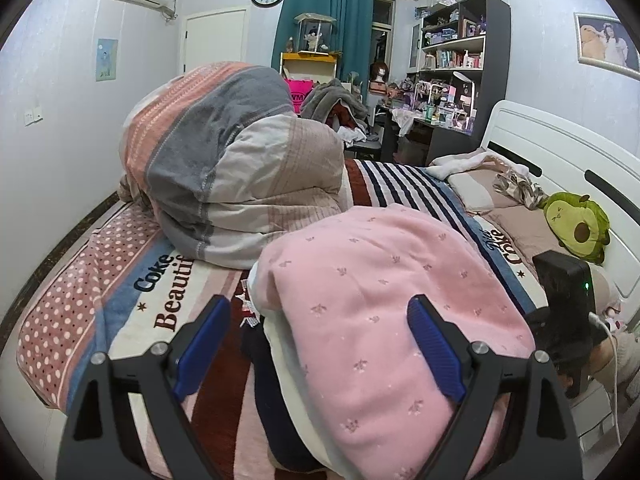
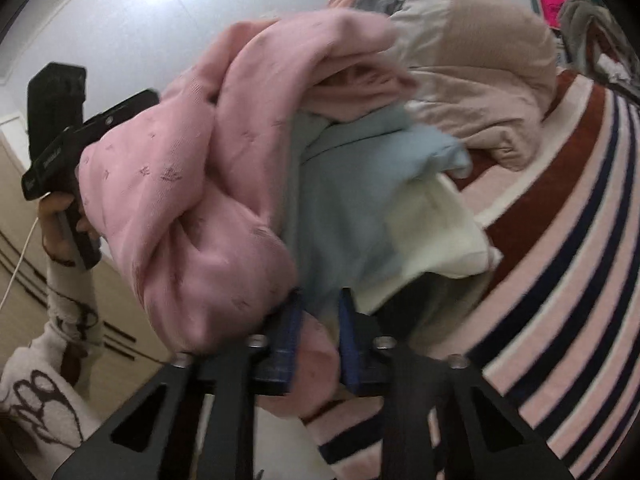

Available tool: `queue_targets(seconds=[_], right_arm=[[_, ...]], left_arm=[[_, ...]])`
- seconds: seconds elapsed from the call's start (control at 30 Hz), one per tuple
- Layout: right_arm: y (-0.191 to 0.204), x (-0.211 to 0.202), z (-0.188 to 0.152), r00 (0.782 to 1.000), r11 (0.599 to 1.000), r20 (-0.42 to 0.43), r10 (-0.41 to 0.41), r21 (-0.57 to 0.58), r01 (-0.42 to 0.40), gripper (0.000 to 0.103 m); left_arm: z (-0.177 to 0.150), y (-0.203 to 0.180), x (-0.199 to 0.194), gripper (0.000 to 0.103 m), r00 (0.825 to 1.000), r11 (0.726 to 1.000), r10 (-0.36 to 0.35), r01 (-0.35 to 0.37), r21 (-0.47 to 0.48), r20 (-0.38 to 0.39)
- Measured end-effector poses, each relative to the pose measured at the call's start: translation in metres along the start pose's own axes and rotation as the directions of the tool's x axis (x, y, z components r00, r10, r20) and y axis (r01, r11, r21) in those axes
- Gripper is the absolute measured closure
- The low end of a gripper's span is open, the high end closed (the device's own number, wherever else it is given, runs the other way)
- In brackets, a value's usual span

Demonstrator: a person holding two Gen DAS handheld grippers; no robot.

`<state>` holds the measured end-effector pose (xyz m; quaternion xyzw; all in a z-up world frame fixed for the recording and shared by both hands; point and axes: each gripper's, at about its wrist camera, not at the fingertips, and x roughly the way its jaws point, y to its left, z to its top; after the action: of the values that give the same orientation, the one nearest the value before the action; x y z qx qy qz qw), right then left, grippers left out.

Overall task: Fold small clothes
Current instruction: 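Press the pink shirt onto the clothes pile with both grippers and open them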

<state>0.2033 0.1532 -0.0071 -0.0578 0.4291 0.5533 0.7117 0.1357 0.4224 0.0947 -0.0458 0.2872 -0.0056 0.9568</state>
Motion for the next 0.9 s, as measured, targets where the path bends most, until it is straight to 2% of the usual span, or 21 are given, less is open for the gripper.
queue_targets(seconds=[0.27, 0.37, 0.5, 0.63, 0.9], right_arm=[[0.024, 0.020, 0.015, 0.999, 0.998, -0.005, 0.035, -0.046, -0.035, 0.096], [0.035, 0.024, 0.021, 1.000, 0.996, -0.002, 0.029, -0.084, -0.029, 0.096], [0.034, 0.024, 0.021, 0.999, 0.999, -0.017, 0.027, -0.045, -0.028, 0.095], [0.028, 0.016, 0.012, 1.000, 1.000, -0.026, -0.004, -0.029, 0.003, 0.081], [0.017, 0.007, 0.009, 0.998, 0.999, -0.036, -0.047, -0.009, 0.047, 0.073]], left_arm=[[0.007, 0.011, -0.001, 0.015, 0.997, 0.997, 0.073, -0.073, 0.021, 0.007], [0.005, 0.019, -0.001, 0.015, 0.996, 0.996, 0.085, -0.085, 0.001, 0.000], [-0.001, 0.026, -0.001, 0.015, 0.998, 0.998, 0.055, -0.055, -0.027, -0.002], [-0.003, 0.015, -0.002, 0.015, 1.000, 1.000, 0.023, -0.023, -0.017, 0.001], [0.003, -0.002, -0.001, 0.015, 1.000, 1.000, 0.000, 0.000, -0.001, 0.002]])
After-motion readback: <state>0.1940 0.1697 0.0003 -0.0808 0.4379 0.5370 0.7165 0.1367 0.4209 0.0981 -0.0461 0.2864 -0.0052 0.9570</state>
